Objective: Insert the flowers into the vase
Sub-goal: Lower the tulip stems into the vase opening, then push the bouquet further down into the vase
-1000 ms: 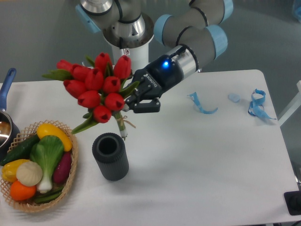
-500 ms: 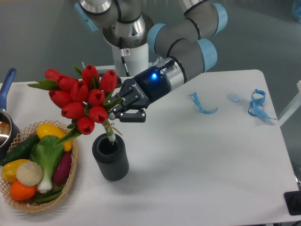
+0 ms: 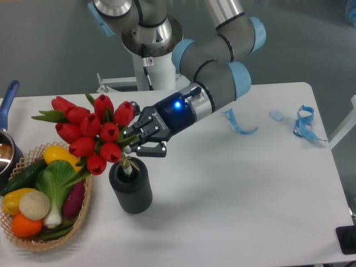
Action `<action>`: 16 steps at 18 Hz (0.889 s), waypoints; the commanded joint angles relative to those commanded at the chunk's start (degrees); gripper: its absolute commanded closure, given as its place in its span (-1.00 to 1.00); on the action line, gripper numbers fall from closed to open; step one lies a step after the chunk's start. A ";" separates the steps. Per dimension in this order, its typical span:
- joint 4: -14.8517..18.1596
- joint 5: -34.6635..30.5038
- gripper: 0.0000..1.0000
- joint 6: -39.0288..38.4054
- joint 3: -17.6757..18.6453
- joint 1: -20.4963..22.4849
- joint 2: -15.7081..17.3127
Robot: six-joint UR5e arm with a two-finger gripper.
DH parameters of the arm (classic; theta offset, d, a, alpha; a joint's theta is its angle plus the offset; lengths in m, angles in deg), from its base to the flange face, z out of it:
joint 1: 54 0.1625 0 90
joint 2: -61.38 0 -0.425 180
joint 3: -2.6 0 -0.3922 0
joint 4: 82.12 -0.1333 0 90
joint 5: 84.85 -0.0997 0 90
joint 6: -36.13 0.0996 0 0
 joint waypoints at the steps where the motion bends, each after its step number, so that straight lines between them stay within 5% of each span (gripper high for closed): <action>1: 0.00 -0.09 0.78 0.00 0.35 0.00 0.00; 16: -0.09 -0.97 0.71 8.26 5.10 0.35 -2.72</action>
